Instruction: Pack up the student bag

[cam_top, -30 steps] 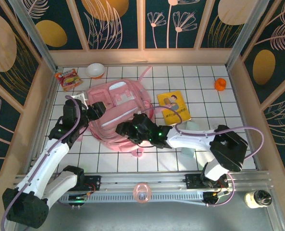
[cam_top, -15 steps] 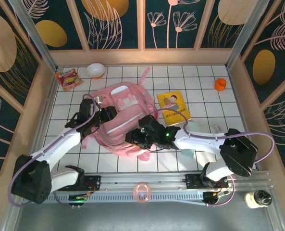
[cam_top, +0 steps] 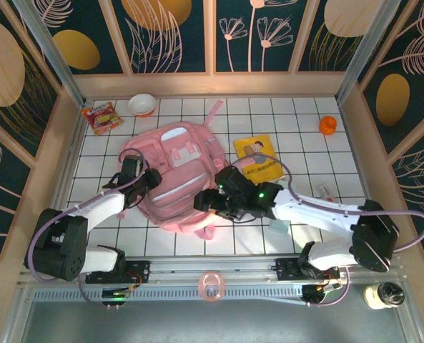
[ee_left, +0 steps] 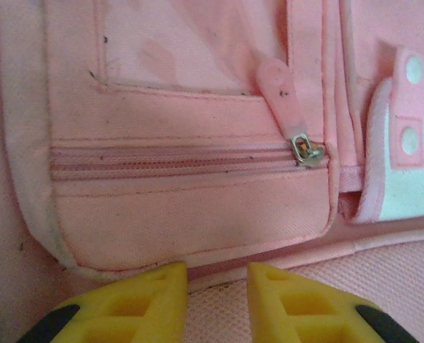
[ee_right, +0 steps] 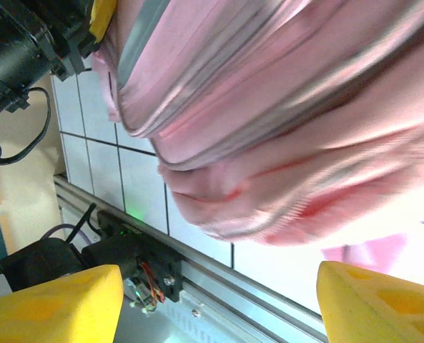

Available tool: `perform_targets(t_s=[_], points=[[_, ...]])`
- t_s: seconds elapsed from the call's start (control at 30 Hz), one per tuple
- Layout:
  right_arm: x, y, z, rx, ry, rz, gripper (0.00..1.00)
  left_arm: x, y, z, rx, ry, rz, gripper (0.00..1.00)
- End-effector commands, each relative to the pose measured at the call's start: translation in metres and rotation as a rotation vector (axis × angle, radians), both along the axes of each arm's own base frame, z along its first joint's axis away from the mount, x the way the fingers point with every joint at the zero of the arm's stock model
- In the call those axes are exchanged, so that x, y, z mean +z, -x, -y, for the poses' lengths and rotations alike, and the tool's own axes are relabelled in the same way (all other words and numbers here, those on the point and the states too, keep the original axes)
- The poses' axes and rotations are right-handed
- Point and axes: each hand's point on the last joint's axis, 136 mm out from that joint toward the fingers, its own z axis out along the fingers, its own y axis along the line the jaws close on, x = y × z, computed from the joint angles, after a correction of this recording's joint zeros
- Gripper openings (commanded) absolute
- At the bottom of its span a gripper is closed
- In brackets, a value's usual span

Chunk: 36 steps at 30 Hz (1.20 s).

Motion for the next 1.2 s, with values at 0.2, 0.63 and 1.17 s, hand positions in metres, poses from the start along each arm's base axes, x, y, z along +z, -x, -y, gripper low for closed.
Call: perform_targets(t_s=[0.2, 0.63, 1.17], points=[[0.018, -0.079, 0.036, -0.052, 0.031, 0.204, 0.64, -0.010, 0.005, -0.032, 0.071, -0.122, -0.036, 0.30], [-0.050, -0.061, -0.050, 0.049, 0.034, 0.187, 0.53, 0.060, -0.004, -0.015, -0.049, -0.081, 0.143, 0.48], [0.026, -0.114, 0.014, -0.014, 0.000, 0.317, 0.62, 0.156, -0.030, 0.093, -0.277, 0.161, 0.327, 0.50]])
